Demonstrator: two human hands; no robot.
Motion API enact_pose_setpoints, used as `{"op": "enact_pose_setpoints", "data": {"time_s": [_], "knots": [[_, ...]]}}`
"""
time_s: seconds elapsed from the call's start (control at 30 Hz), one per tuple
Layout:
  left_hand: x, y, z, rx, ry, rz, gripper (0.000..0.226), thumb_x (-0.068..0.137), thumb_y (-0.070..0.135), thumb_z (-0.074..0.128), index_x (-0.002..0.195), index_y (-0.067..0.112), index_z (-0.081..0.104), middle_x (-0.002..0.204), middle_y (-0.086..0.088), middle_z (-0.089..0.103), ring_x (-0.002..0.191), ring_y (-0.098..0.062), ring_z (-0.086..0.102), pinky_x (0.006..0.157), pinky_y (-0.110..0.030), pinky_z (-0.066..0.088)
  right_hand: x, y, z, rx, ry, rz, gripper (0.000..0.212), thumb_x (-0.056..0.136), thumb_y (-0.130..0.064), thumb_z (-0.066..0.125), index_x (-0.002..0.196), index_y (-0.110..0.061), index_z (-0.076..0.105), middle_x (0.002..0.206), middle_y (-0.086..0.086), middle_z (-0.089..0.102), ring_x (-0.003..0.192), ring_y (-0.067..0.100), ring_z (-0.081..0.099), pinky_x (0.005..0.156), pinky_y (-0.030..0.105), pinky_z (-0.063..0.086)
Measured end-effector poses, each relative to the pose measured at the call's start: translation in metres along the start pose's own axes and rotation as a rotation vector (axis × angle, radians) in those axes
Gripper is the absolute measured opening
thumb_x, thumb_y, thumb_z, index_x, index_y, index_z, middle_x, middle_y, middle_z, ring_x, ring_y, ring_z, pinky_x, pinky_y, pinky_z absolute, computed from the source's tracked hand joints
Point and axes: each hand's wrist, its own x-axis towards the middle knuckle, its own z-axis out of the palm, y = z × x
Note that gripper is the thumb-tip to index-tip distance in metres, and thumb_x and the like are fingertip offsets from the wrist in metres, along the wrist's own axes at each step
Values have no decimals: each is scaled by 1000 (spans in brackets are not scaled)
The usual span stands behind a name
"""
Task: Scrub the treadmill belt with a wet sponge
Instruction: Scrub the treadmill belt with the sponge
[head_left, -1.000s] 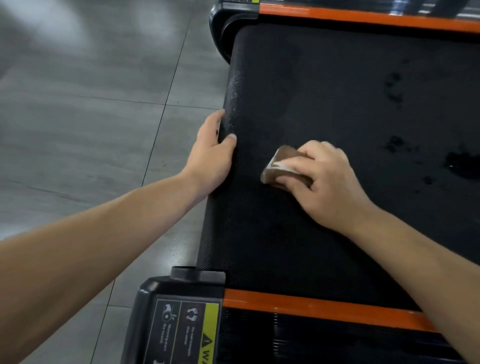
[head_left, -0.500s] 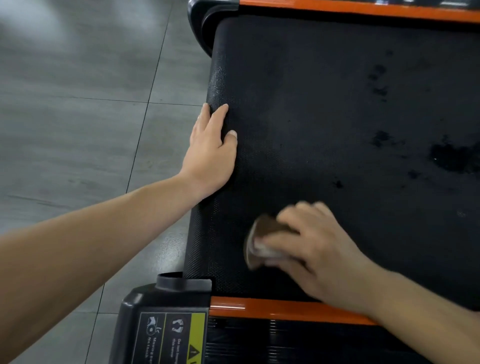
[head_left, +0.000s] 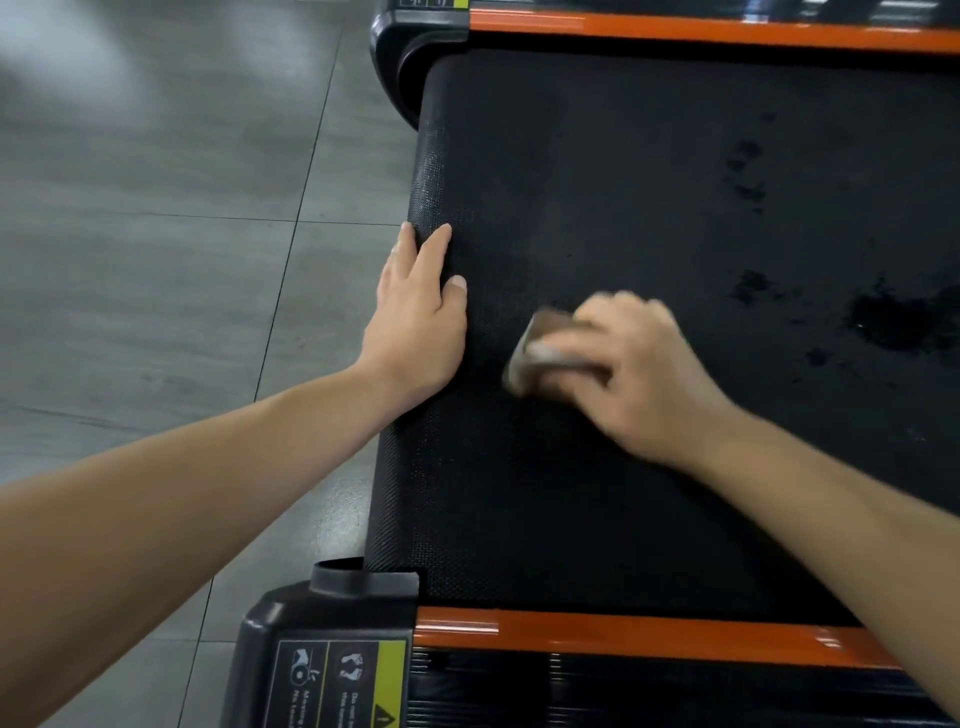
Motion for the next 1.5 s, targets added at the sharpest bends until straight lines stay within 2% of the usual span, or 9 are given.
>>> {"op": "enact_pose_setpoints", "data": {"time_s": [0.13, 0.3, 0.53, 0.7, 0.93, 1.1, 1.3, 1.4, 1.5], "knots": [[0, -1, 0, -10, 4, 2, 55, 108, 27, 39, 161, 32, 25, 172, 4, 4, 157, -14, 3, 122, -37, 12, 52, 31, 1, -52, 167, 333, 23, 95, -43, 60, 114, -44, 73, 87, -7, 46, 92, 22, 52, 85, 38, 38], [0, -1, -1, -1, -6, 3, 54, 109, 26, 37, 161, 29, 24, 172, 2, 3, 157, -14, 3, 121, -34, 12, 4, -5, 6, 37, -29, 20, 30, 91, -47, 57, 112, -33, 75, 90, -5, 53, 84, 16, 48, 77, 38, 36], [0, 0, 0, 18, -9, 17, 54, 109, 25, 37, 162, 26, 24, 172, 0, 3, 157, -16, 3, 121, -36, 14, 69, 32, 4, -44, 182, 356, 25, 94, -49, 62, 103, -28, 74, 88, -5, 49, 89, 18, 48, 88, 44, 41], [9, 1, -2, 112, 11, 51, 50, 105, 19, 43, 155, 15, 35, 168, -13, 16, 155, -29, 12, 124, -48, 18, 34, 2, 11, 22, 119, 236, 35, 86, -61, 55, 80, -27, 64, 83, -10, 50, 84, 13, 47, 79, 37, 34], [44, 19, 0, 240, -42, 148, 54, 107, 28, 40, 159, 20, 27, 172, -9, 1, 158, -25, -6, 128, -45, 5, 98, 57, -4, -134, 204, 353, 25, 96, -48, 56, 93, -25, 65, 88, -6, 50, 89, 23, 53, 80, 38, 34], [44, 17, 7, 309, -1, 154, 55, 107, 28, 37, 160, 23, 24, 173, -6, -2, 158, -23, -8, 126, -42, 2, 71, 39, 3, -12, 62, 136, 29, 93, -50, 51, 95, -28, 69, 83, -11, 50, 83, 15, 49, 78, 37, 34], [45, 15, 7, 322, 8, 166, 55, 107, 31, 36, 160, 24, 24, 173, -4, -2, 158, -21, -9, 126, -41, 4, 145, 86, -3, -74, 279, 405, 30, 96, -50, 52, 95, -27, 72, 87, -5, 53, 90, 23, 55, 84, 44, 43], [45, 14, 8, 327, 15, 173, 56, 106, 30, 37, 160, 23, 25, 173, -4, -1, 158, -21, -8, 126, -41, 6, 122, 57, 7, -43, 205, 225, 22, 93, -52, 51, 77, -38, 55, 79, -7, 49, 80, 18, 47, 77, 38, 33], [46, 15, 9, 334, 10, 174, 57, 106, 30, 36, 160, 24, 24, 173, -4, -2, 158, -21, -8, 126, -42, 6, 119, 69, 2, -42, 169, 155, 26, 93, -49, 53, 86, -30, 70, 81, -7, 51, 83, 19, 48, 78, 37, 32]]}}
